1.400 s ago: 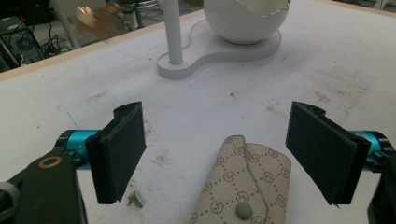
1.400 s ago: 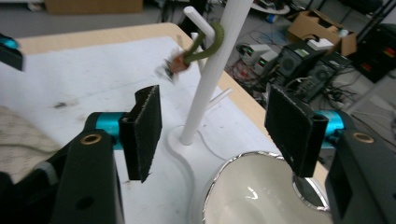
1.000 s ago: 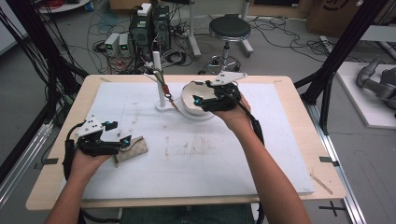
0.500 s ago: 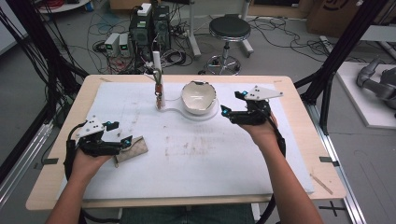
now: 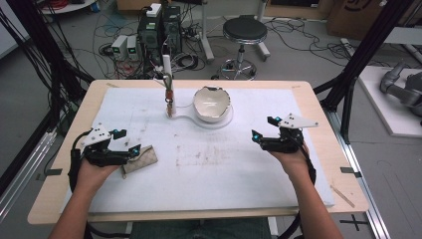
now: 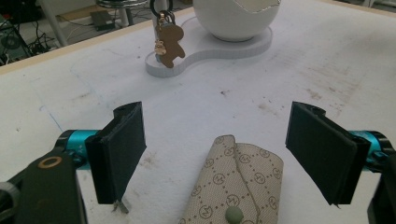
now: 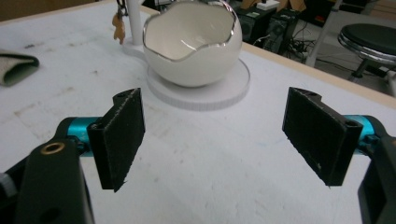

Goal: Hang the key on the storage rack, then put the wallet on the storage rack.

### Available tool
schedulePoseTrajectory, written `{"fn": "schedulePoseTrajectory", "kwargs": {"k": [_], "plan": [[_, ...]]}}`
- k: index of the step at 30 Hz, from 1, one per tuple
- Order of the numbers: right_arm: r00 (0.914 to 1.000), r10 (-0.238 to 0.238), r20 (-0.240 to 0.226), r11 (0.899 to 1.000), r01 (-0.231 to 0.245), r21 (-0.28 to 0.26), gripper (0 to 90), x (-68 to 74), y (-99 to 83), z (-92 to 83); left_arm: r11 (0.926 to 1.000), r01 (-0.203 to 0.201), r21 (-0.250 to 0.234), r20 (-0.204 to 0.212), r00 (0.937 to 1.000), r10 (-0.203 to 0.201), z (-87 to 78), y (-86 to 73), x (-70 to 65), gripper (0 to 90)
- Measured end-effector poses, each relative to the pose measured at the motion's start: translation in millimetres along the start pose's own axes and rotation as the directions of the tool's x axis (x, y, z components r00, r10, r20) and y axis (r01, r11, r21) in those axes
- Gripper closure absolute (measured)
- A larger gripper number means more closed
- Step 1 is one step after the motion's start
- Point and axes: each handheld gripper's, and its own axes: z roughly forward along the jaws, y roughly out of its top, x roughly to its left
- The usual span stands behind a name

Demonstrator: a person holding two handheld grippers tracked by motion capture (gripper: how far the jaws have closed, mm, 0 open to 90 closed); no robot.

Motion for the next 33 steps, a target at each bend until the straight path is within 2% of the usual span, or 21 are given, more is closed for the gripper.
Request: {"fn": "schedulePoseTrajectory", "kwargs": {"k": [2,4,8,13,16,17,25,33], "plan": [[0.9999,0.005,0.014,1.0,-0.005,0.003,21.6,-0.4,-9.8,-2.6,1.0,0.002,-0.003,0.005,1.0,-0.002,0.6,0.0,-0.1,19.9],[0.9991,-0.009,0.04,1.0,0.01,-0.002,21.6,-1.7,-17.2,-5.4,1.0,-0.001,-0.007,0.013,0.9999,0.001,1.3,1.0,0.0,19.9],[0.9987,0.01,0.05,1.0,-0.01,-0.003,21.6,-6.2,-27.2,-10.3,0.9998,-0.002,-0.021,0.024,0.9997,0.002,4.5,3.7,1.8,19.9],[0.9982,0.006,0.06,0.999,-0.008,0.031,21.1,-9.9,-34.9,-13.8,0.9997,0.001,-0.023,0.03,0.9996,0.0,9.4,4.9,3.4,19.9],[0.9977,0.021,0.064,0.999,-0.024,0.037,21.1,-14.3,-40.6,-14.7,0.9998,0.001,-0.02,0.03,0.9995,0.0,11.4,5.3,3.3,19.9],[0.9975,0.033,0.062,0.999,-0.035,0.039,21.0,-15.1,-41.9,-14.8,0.9998,0.001,-0.019,0.031,0.9995,0.0,12.9,5.9,2.4,19.9],[0.9973,0.036,0.064,0.998,-0.039,0.046,21.0,-18.9,-44.5,-15.7,0.9999,-0.011,-0.011,0.038,0.9992,0.011,15.3,7.2,-1.6,19.9],[0.9961,0.045,0.076,0.998,-0.049,0.05,21.0,-23.5,-45.3,-14.2,0.9999,-0.01,-0.003,0.046,0.9989,0.01,10.7,3.7,-2.6,19.9]]}}
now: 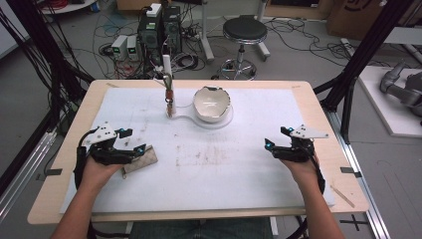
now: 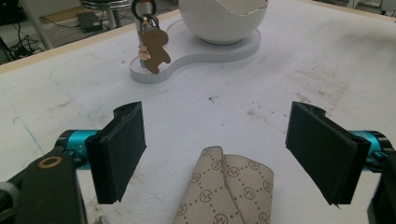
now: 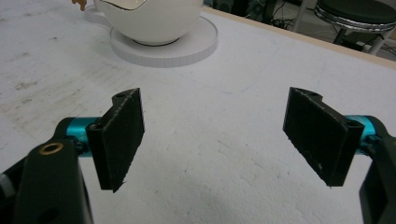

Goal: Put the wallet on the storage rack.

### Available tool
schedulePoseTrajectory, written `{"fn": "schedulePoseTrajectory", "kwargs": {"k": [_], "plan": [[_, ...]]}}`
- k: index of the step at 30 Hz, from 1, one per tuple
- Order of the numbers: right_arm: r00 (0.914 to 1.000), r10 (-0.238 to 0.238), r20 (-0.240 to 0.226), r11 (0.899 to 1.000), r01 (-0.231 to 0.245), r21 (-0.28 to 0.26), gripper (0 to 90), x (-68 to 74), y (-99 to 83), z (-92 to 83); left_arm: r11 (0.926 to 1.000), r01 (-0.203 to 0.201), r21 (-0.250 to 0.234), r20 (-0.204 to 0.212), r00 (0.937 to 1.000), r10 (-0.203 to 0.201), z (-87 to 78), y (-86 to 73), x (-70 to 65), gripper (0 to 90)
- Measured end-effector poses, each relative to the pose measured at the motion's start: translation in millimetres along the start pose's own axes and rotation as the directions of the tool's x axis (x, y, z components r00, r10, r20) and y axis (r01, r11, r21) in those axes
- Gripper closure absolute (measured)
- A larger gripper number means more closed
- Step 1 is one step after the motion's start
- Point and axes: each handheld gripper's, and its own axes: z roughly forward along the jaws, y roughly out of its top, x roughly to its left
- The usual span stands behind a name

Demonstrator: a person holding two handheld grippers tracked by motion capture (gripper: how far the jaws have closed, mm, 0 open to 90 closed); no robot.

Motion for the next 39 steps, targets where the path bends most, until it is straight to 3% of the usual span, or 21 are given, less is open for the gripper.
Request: {"fn": "schedulePoseTrajectory", "kwargs": {"k": [9,14,19,25,30,31,33,36,39], "plan": [[1.0,0.0,0.001,1.0,0.0,0.011,21.0,0.9,1.4,5.7,1.0,0.006,0.001,0.017,0.9998,-0.006,-5.8,-3.5,1.3,19.9],[1.0,-0.001,-0.002,1.0,0.001,0.009,21.0,0.1,1.4,7.1,0.9996,-0.001,0.027,0.038,0.9993,0.0,-3.8,-6.6,1.1,19.1],[1.0,0.004,-0.006,1.0,-0.004,0.013,21.0,-0.4,1.6,8.4,0.9942,-0.035,0.101,0.061,0.9977,0.029,0.3,-14.4,3.6,18.3],[1.0,-0.001,-0.009,1.0,0.001,0.016,21.0,0.8,2.1,9.7,0.9875,-0.034,0.154,0.072,0.9971,0.023,1.1,-23.2,9.4,18.2],[0.9999,-0.003,-0.013,1.0,0.003,0.024,21.0,1.1,1.8,10.6,0.98,-0.042,0.194,0.074,0.9969,0.029,0.6,-29.1,12.2,18.2],[0.9999,-0.003,-0.014,1.0,0.003,0.026,21.0,1.0,1.7,10.9,0.9717,-0.055,0.23,0.078,0.9963,0.038,2.0,-32.0,13.1,18.2],[0.9999,0.001,-0.014,1.0,-0.001,0.028,21.0,1.3,1.6,11.8,0.9656,-0.062,0.252,0.08,0.9959,0.043,4.1,-33.7,12.8,18.2],[0.9998,-0.002,-0.019,0.999,0.002,0.032,21.0,1.5,1.4,13.0,0.9629,-0.066,0.262,0.093,0.9947,0.043,5.4,-34.4,12.5,18.2],[0.9996,-0.012,-0.026,0.999,0.013,0.038,21.0,2.6,1.5,14.6,0.9468,-0.092,0.308,0.107,0.9924,0.062,8.3,-37.2,10.8,18.2]]}}
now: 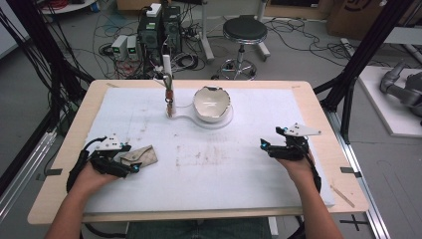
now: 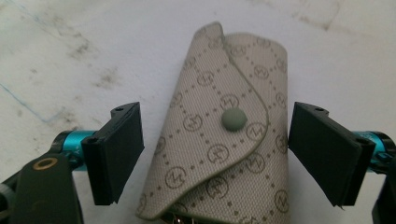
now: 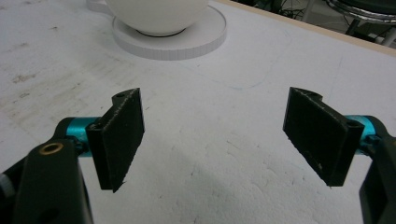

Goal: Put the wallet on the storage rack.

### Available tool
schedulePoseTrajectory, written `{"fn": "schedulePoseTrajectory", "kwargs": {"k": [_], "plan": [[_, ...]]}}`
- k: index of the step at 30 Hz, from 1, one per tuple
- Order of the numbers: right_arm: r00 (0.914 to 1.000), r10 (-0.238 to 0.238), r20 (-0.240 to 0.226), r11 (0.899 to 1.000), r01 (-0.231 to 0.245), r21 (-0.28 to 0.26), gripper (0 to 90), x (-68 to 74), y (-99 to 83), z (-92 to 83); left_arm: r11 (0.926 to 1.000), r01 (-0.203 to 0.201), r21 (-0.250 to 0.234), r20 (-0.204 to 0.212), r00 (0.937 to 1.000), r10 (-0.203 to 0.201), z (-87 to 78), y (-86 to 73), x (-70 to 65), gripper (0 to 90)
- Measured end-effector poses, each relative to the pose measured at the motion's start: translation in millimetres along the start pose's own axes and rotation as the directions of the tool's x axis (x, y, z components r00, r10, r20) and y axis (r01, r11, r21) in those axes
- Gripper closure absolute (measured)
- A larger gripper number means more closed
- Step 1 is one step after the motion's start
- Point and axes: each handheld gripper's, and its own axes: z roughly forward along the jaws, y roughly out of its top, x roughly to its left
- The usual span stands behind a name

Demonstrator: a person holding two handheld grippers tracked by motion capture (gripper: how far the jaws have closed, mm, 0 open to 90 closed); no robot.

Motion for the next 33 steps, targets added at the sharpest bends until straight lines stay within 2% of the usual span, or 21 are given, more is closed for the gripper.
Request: {"fn": "schedulePoseTrajectory", "kwargs": {"k": [3,12,18,23,27,29,30,33], "plan": [[1.0,0.001,0.0,1.0,-0.001,0.001,21.0,0.3,0.0,0.0,0.9994,-0.012,0.034,0.008,0.9999,0.012,4.0,-3.4,-0.8,18.5],[1.0,0.003,-0.001,1.0,-0.003,0.004,21.0,0.2,0.0,0.7,0.9997,-0.013,0.019,0.017,0.9998,0.013,2.6,-6.3,0.9,19.1],[1.0,0.006,0.0,1.0,-0.006,0.002,21.0,0.1,0.0,1.2,0.9995,-0.028,0.016,0.03,0.9992,0.027,-0.4,-6.2,1.4,30.3],[1.0,0.007,-0.001,1.0,-0.007,0.0,21.0,0.3,0.2,1.3,0.998,-0.053,0.035,0.028,0.9982,0.052,-2.4,-2.4,1.1,33.1],[0.9999,0.012,-0.003,1.0,-0.012,-0.002,21.0,0.6,0.3,1.2,0.9979,-0.048,0.044,0.01,0.9988,0.047,-4.5,1.1,0.9,34.7],[1.0,0.009,-0.001,1.0,-0.009,0.0,21.0,0.4,0.3,1.2,0.9982,-0.044,0.041,0.012,0.999,0.043,-5.6,1.9,1.4,34.9],[0.9999,0.011,-0.001,1.0,-0.011,-0.001,21.0,0.5,0.3,1.3,0.9991,-0.039,0.019,0.018,0.9991,0.039,-7.6,3.7,1.0,34.9],[0.9999,0.011,-0.003,1.0,-0.011,0.003,21.0,0.8,0.3,1.3,0.999,-0.044,-0.009,0.012,0.999,0.044,-10.6,9.7,-2.5,35.0]]}}
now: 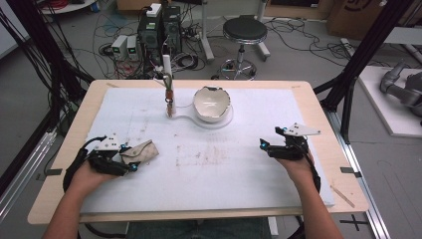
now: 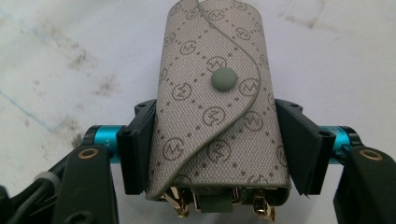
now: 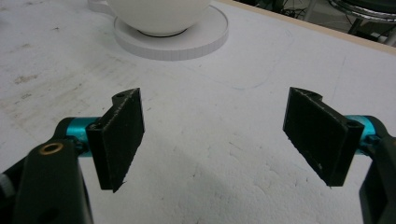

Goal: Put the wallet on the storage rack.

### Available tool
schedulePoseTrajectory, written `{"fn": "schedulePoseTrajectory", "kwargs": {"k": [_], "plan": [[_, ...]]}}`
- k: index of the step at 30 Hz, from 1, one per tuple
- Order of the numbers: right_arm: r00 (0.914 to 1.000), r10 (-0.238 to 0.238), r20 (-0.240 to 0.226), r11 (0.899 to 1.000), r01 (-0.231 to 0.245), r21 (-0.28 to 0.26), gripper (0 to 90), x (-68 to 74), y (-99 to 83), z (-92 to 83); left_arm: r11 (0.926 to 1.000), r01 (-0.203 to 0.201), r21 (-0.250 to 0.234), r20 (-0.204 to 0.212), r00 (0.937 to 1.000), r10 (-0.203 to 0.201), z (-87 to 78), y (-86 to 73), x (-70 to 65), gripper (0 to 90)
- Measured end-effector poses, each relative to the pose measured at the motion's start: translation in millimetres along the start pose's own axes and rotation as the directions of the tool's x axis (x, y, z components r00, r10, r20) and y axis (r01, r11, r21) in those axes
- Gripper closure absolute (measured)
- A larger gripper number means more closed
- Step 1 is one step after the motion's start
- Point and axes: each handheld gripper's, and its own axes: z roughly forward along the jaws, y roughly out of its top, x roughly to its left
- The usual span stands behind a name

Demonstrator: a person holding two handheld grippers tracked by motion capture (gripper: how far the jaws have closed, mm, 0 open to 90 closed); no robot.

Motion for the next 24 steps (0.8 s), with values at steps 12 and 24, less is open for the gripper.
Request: {"fn": "schedulePoseTrajectory", "kwargs": {"k": [12,24], "plan": [[1.0,-0.002,-0.006,1.0,0.002,0.001,21.0,2.4,-0.6,-3.2,0.9957,-0.052,-0.077,0.012,0.9985,0.053,0.1,38.4,-13.1,35.1],[0.9998,-0.004,-0.019,1.0,0.004,0.004,21.0,3.6,-1.6,-3.0,0.9928,-0.072,-0.096,0.006,0.9973,0.073,17.6,104.6,-13.3,35.1]]}}
